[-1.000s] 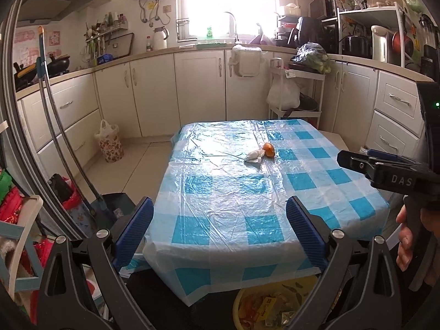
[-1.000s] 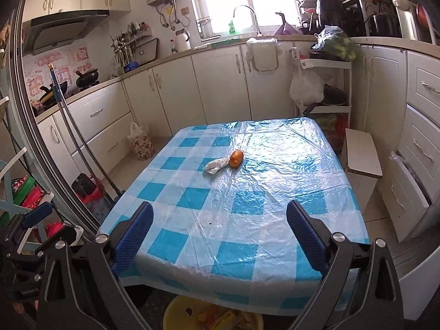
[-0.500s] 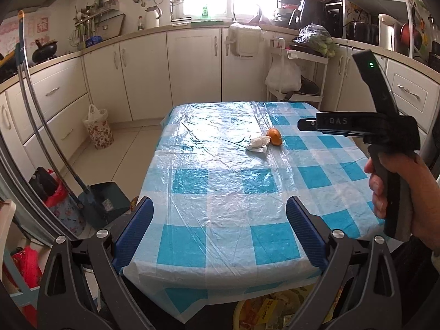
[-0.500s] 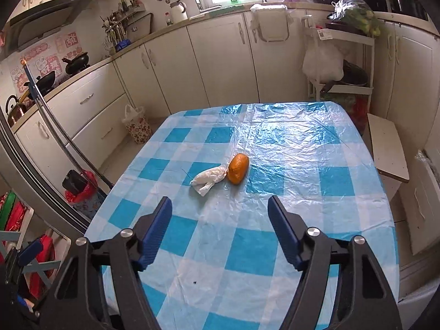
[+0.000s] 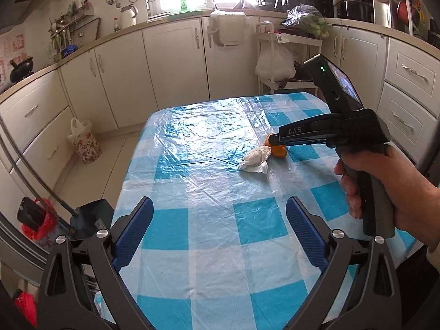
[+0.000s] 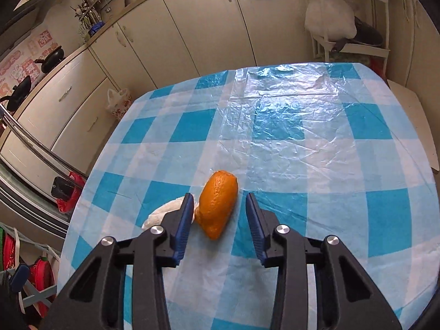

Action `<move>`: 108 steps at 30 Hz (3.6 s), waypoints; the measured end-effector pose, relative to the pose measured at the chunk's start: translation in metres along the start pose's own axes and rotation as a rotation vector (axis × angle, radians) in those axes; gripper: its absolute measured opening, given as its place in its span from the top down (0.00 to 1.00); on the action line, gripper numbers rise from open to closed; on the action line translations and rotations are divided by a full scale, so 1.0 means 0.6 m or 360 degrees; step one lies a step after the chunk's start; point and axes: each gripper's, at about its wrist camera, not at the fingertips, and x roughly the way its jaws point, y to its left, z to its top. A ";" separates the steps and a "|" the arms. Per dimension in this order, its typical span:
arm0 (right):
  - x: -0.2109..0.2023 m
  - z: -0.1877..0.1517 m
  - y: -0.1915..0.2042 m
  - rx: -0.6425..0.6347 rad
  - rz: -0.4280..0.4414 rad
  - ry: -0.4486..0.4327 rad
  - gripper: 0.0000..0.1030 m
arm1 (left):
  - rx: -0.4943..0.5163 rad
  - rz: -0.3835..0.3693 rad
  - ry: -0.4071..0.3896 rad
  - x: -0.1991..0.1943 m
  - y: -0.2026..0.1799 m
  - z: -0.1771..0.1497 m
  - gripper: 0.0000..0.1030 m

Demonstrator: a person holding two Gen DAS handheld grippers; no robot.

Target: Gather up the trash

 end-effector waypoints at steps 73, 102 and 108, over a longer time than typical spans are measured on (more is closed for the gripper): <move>-0.296 -0.336 0.013 0.0099 0.0369 -0.0038 0.85 | 0.0083 -0.0749 0.0653 -0.157 -0.114 -0.295 0.85; -0.364 -0.432 0.079 -0.0001 -0.0137 -0.0318 0.11 | -0.0033 -0.0132 0.0118 -0.324 -0.068 -0.227 0.07; -0.475 -0.414 0.117 -0.0076 -0.0222 -0.0608 0.10 | 0.0024 -0.0017 -0.0058 -0.415 -0.067 -0.185 0.07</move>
